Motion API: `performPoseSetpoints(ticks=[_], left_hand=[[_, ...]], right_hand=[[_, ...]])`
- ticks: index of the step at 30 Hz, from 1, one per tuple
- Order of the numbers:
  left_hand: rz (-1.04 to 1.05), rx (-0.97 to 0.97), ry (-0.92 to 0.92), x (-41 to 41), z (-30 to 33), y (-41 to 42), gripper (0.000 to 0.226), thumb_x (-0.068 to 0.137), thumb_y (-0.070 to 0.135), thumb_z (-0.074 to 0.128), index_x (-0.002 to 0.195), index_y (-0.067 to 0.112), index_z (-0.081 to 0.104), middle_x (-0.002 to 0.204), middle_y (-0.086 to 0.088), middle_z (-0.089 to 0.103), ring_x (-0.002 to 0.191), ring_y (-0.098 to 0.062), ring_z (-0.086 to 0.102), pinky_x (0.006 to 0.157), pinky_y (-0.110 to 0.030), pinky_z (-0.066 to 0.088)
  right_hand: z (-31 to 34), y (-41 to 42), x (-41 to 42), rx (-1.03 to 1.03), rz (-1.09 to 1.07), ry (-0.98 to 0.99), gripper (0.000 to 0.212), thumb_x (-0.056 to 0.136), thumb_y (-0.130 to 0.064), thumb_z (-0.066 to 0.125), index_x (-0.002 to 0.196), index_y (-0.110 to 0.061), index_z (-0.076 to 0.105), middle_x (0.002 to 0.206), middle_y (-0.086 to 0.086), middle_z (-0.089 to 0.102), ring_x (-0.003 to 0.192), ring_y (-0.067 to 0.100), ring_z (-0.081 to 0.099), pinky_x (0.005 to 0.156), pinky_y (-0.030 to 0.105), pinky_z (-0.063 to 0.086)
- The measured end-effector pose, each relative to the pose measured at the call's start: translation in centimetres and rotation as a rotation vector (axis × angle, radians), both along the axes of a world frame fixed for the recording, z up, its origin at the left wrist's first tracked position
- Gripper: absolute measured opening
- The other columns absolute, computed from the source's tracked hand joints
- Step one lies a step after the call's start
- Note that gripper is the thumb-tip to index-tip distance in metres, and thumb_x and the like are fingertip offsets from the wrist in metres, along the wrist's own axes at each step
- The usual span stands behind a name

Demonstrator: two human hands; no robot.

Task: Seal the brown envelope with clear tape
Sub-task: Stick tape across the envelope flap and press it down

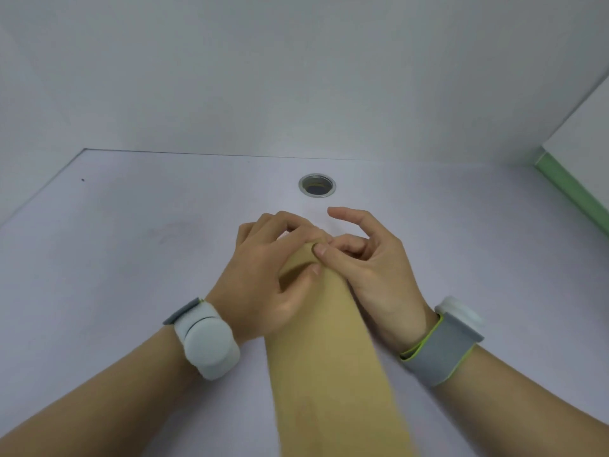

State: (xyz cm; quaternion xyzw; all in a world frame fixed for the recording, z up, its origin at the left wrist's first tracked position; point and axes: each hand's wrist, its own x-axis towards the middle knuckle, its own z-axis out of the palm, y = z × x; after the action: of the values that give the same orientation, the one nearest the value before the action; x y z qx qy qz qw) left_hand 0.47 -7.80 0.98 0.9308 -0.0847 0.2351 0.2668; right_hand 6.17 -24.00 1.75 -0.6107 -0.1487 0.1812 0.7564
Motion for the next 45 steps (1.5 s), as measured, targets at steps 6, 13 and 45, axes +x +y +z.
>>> performPoseSetpoints(ticks=[6, 13, 45], left_hand=[[0.058, 0.275, -0.075, -0.7, 0.7, 0.7, 0.026, 0.086, 0.044, 0.064, 0.108, 0.033, 0.074, 0.122, 0.005, 0.064, 0.1, -0.019, 0.063, 0.092, -0.045, 0.039], [0.146, 0.049, -0.015, -0.6, 0.5, 0.7, 0.049, 0.082, 0.056, 0.063, 0.12, 0.025, 0.069, 0.115, 0.005, 0.064, 0.09, -0.013, 0.066, 0.089, -0.037, 0.046], [0.129, -0.922, 0.109, 0.9, -0.3, 2.7, 0.017, 0.099, 0.013, 0.061, 0.09, 0.007, 0.074, 0.087, -0.021, 0.073, 0.076, -0.017, 0.067, 0.072, -0.026, 0.056]], right_hand=[[0.2, -0.4, -0.2, -0.056, 0.069, 0.013, 0.045, 0.088, 0.001, 0.072, 0.127, -0.018, 0.061, 0.074, 0.007, 0.074, 0.076, 0.02, 0.067, 0.078, 0.033, 0.054], [-0.1, -0.5, -0.4, 0.012, -0.019, -0.029, 0.034, 0.087, 0.002, 0.073, 0.118, -0.013, 0.068, 0.072, 0.006, 0.069, 0.066, 0.013, 0.058, 0.069, 0.021, 0.048], [0.0, -0.8, 0.5, -0.053, -0.477, -0.198, 0.01, 0.089, -0.004, 0.071, 0.088, -0.013, 0.074, 0.07, 0.007, 0.054, 0.067, 0.021, 0.053, 0.063, 0.02, 0.048]])
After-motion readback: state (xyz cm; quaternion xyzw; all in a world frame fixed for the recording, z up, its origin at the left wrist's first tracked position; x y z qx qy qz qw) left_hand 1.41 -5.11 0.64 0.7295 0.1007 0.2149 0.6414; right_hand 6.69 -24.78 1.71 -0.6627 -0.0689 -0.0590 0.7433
